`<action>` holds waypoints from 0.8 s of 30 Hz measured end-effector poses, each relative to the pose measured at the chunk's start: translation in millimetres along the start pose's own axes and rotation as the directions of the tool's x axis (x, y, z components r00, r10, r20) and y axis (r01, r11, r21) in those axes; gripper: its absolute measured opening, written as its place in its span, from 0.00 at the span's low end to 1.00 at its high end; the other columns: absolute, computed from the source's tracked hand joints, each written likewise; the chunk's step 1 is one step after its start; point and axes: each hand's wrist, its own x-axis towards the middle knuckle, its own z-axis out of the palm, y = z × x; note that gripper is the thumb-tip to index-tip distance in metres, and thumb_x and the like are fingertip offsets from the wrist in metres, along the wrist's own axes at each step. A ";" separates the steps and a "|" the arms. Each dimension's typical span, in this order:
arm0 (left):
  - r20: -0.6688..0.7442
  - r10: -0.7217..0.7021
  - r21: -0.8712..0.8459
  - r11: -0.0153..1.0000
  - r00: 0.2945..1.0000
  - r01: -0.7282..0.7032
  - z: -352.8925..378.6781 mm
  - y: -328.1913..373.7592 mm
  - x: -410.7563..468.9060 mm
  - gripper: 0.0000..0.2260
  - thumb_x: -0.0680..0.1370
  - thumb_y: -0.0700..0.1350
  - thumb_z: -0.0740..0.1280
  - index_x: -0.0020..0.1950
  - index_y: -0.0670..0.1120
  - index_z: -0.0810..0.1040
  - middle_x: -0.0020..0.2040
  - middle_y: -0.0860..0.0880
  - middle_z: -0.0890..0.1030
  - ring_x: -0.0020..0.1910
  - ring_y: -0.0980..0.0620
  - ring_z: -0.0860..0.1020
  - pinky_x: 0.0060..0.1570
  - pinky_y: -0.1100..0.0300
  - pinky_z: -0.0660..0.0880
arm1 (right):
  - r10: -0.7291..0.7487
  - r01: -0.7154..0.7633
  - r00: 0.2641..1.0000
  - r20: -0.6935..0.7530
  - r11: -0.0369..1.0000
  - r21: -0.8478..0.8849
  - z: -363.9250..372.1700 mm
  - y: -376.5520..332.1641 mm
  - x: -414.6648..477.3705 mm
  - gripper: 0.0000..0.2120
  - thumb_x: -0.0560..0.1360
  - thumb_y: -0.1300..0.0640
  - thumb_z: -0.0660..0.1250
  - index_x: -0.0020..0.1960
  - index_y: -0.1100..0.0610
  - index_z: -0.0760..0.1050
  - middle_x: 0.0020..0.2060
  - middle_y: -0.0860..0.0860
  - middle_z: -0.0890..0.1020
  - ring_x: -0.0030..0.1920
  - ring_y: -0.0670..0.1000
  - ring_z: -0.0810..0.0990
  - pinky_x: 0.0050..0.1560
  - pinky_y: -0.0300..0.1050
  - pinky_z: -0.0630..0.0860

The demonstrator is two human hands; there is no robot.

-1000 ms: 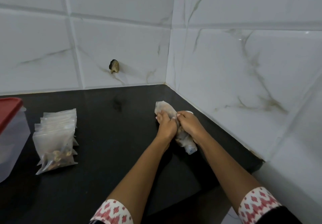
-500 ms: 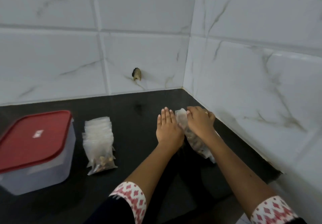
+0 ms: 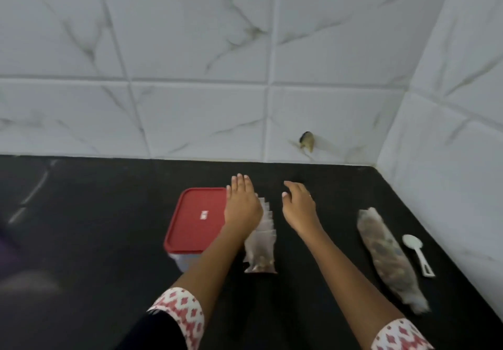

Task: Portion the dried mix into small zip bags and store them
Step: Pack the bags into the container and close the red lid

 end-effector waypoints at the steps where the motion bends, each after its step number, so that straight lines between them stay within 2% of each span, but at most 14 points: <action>1: -0.034 -0.036 -0.014 0.999 0.999 0.036 -9.6 -21.9 1.9 0.24 0.82 0.43 0.49 0.76 0.38 0.48 0.77 0.41 0.49 0.77 0.44 0.45 0.74 0.51 0.43 | -0.020 0.018 0.999 0.033 0.998 0.055 12.9 -10.8 -1.1 0.19 0.80 0.60 0.55 0.70 0.60 0.66 0.68 0.55 0.68 0.68 0.54 0.67 0.68 0.48 0.64; 4: -0.128 -0.142 -0.046 0.990 0.982 0.137 -29.1 -88.9 0.3 0.23 0.81 0.41 0.53 0.75 0.38 0.56 0.76 0.40 0.58 0.76 0.41 0.53 0.74 0.48 0.49 | -0.020 -0.005 0.990 0.140 0.985 0.170 52.8 -38.2 -4.8 0.19 0.80 0.60 0.56 0.70 0.61 0.66 0.67 0.56 0.68 0.65 0.53 0.70 0.62 0.38 0.64; 6: -0.163 -0.203 -0.072 0.979 0.966 0.193 -34.2 -124.4 -4.4 0.21 0.80 0.42 0.55 0.73 0.38 0.61 0.73 0.39 0.64 0.72 0.39 0.60 0.72 0.46 0.57 | 0.044 -0.082 0.981 0.189 0.977 0.197 76.9 -51.8 -3.7 0.19 0.80 0.57 0.57 0.69 0.62 0.66 0.66 0.57 0.68 0.63 0.53 0.72 0.60 0.38 0.66; 9: -0.078 -0.299 -0.180 0.943 0.951 0.282 -29.9 -160.7 -3.8 0.21 0.80 0.46 0.58 0.72 0.39 0.63 0.70 0.38 0.68 0.68 0.38 0.66 0.66 0.46 0.64 | 0.155 -0.196 0.969 0.191 0.956 0.219 106.8 -61.1 4.2 0.20 0.78 0.51 0.60 0.65 0.63 0.71 0.62 0.58 0.73 0.59 0.55 0.75 0.57 0.44 0.70; 12: 0.034 -0.289 -0.369 0.886 0.957 0.281 -20.7 -175.6 2.0 0.19 0.81 0.46 0.59 0.70 0.39 0.67 0.67 0.38 0.71 0.65 0.41 0.70 0.63 0.52 0.66 | 0.242 -0.265 0.963 0.120 0.933 0.245 125.3 -63.4 12.1 0.15 0.76 0.52 0.64 0.56 0.62 0.76 0.55 0.58 0.77 0.52 0.55 0.78 0.52 0.45 0.75; 14: 0.051 -0.273 -0.486 0.833 0.961 0.263 -14.3 -174.8 4.3 0.18 0.81 0.46 0.59 0.68 0.39 0.69 0.66 0.40 0.71 0.62 0.43 0.73 0.60 0.54 0.69 | 0.285 -0.292 0.956 0.063 0.922 0.253 131.5 -64.0 15.5 0.11 0.77 0.55 0.64 0.51 0.62 0.77 0.52 0.58 0.78 0.49 0.54 0.78 0.49 0.45 0.76; 17: 0.048 -0.272 -0.580 0.776 0.961 0.248 -9.6 -168.8 8.2 0.19 0.81 0.46 0.59 0.70 0.40 0.66 0.67 0.40 0.67 0.63 0.44 0.71 0.62 0.51 0.69 | 0.320 -0.307 0.947 -0.015 0.921 0.238 135.6 -67.3 17.5 0.10 0.78 0.57 0.62 0.51 0.63 0.76 0.53 0.58 0.77 0.51 0.55 0.77 0.52 0.46 0.75; 21: 0.101 -0.197 -0.581 0.784 0.975 0.219 -6.4 -169.3 24.0 0.21 0.81 0.40 0.54 0.75 0.43 0.59 0.72 0.42 0.60 0.71 0.44 0.61 0.71 0.52 0.59 | 0.293 -0.283 0.952 -0.087 0.953 0.108 134.8 -73.1 16.9 0.11 0.79 0.59 0.58 0.57 0.64 0.73 0.57 0.58 0.73 0.59 0.56 0.72 0.59 0.48 0.70; 24: 0.148 -0.200 -0.693 0.677 0.968 0.246 -9.3 -170.3 38.5 0.22 0.80 0.39 0.55 0.75 0.47 0.59 0.73 0.45 0.62 0.70 0.47 0.64 0.69 0.54 0.63 | 0.297 -0.300 0.953 -0.062 0.954 -0.032 128.7 -73.3 25.3 0.15 0.79 0.56 0.57 0.62 0.62 0.70 0.62 0.57 0.71 0.65 0.58 0.67 0.63 0.51 0.66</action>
